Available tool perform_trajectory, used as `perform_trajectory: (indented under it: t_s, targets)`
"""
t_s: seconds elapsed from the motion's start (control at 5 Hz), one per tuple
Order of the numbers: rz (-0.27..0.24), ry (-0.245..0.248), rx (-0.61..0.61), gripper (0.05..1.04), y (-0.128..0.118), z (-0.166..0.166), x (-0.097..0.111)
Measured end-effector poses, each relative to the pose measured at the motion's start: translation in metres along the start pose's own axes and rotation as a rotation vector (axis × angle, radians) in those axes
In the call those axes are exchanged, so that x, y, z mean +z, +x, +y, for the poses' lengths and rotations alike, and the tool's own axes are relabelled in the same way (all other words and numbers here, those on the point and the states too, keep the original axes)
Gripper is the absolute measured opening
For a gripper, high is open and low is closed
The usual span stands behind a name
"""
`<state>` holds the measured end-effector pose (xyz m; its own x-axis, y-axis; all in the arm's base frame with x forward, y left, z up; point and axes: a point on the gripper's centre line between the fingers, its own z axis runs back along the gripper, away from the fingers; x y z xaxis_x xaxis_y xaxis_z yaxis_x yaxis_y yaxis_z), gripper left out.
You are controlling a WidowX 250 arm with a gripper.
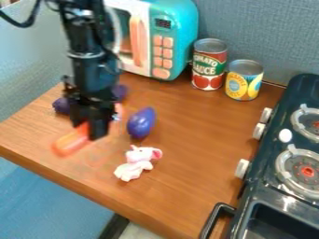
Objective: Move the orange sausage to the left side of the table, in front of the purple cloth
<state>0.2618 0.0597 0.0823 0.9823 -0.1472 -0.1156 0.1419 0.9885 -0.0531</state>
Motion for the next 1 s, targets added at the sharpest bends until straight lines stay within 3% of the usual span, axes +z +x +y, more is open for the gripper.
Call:
perform_trajectory:
  t_s: [0.2,1.0]
  targets:
    - [0.006,-0.03,0.053,0.551,0.007,0.028,-0.005]
    - [0.091,-0.09,0.083,0.551,0.038,0.046,-0.035]
